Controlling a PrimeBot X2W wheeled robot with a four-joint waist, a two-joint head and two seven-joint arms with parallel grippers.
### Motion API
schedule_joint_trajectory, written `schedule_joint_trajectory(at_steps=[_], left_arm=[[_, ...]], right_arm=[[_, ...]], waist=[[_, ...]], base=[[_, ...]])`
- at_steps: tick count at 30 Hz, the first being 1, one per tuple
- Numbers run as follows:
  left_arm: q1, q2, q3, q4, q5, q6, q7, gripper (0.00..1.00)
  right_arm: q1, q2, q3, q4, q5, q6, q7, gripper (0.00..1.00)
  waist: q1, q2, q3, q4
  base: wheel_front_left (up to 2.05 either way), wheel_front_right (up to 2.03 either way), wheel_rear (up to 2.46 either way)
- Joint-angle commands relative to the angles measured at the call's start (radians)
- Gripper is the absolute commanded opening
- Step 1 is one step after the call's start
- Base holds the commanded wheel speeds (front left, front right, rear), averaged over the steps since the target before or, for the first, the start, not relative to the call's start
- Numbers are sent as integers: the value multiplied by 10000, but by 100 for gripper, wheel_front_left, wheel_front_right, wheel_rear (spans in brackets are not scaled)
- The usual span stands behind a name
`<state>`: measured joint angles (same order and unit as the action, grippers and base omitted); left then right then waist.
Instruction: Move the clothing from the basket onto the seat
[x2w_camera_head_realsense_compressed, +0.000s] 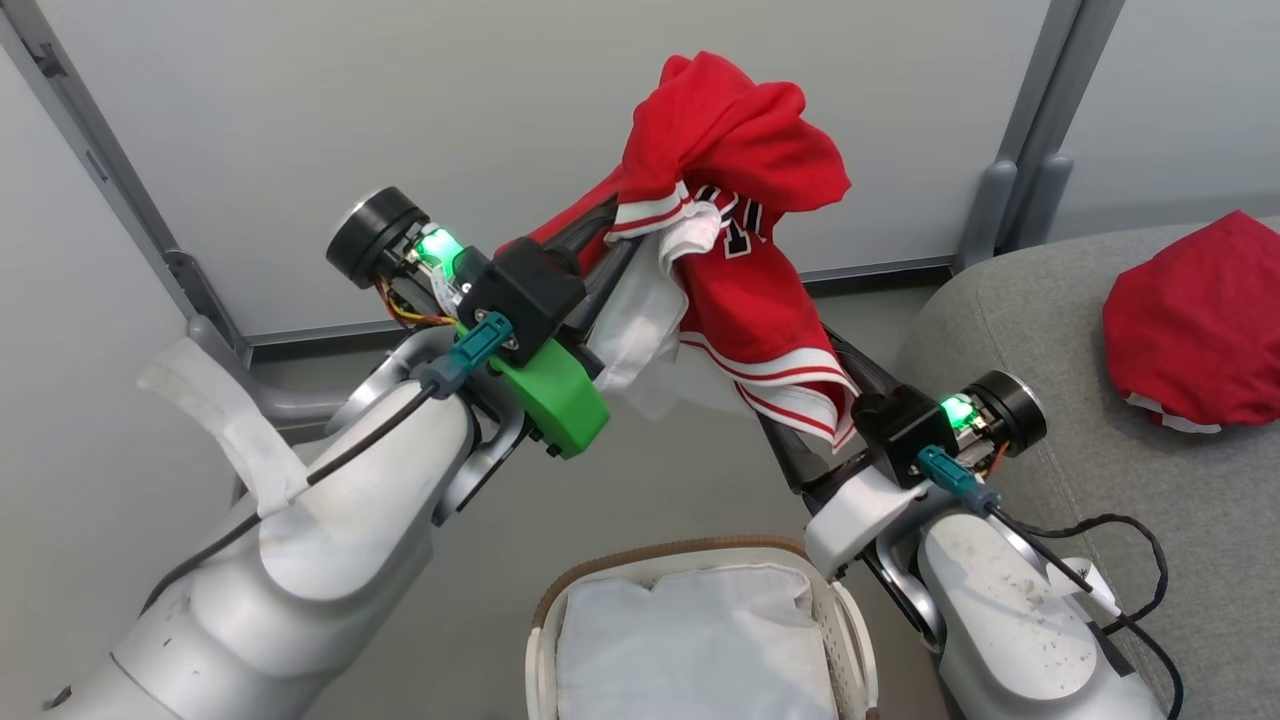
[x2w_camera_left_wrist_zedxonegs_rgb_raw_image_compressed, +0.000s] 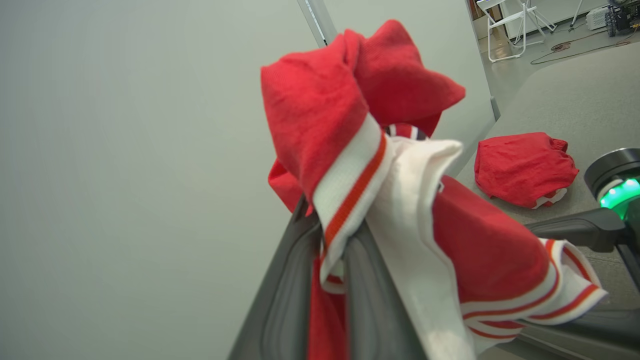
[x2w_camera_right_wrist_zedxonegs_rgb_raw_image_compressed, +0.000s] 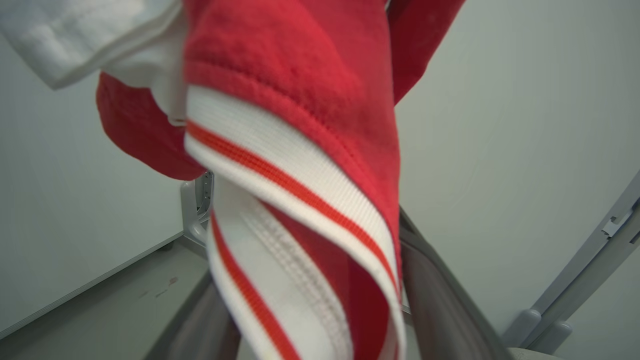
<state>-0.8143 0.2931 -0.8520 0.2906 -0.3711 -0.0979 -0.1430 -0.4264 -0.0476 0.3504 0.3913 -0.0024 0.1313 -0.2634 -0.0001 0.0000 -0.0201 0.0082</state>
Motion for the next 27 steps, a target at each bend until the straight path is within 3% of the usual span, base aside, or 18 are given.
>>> schedule_joint_trajectory(at_steps=[1,17,19,20,21,22,27], left_arm=[[225,-53,-29,4,-103,2,-73,0],[1197,-268,44,458,-902,286,-306,0],[1407,-372,81,540,-1041,336,-397,29],[1518,-411,85,587,-1094,355,-456,50],[1650,-446,80,650,-1153,369,-532,87],[1763,-480,88,705,-1216,390,-586,100],[2425,-738,237,1144,-1556,545,-927,100]], right_arm=[[-127,-49,59,40,54,-10,-21,0],[-75,-47,-166,-248,186,-11,-21,0],[-96,-46,-348,-325,149,-11,-21,0],[-104,-47,-434,-362,130,-11,-21,0],[-117,-46,-546,-405,94,-11,-21,0],[-130,-44,-646,-446,63,-11,-21,0],[-152,-46,-1277,-687,-190,-11,-22,0]], waist=[[1,0,-8,12],[1,0,32,-136],[1,0,54,-155],[1,0,66,-165],[1,0,81,-179],[1,0,93,-192],[1,0,157,-283]], base=[[0,0,0],[0,0,0],[0,0,0],[0,0,0],[0,0,0],[0,0,0],[0,0,0]])
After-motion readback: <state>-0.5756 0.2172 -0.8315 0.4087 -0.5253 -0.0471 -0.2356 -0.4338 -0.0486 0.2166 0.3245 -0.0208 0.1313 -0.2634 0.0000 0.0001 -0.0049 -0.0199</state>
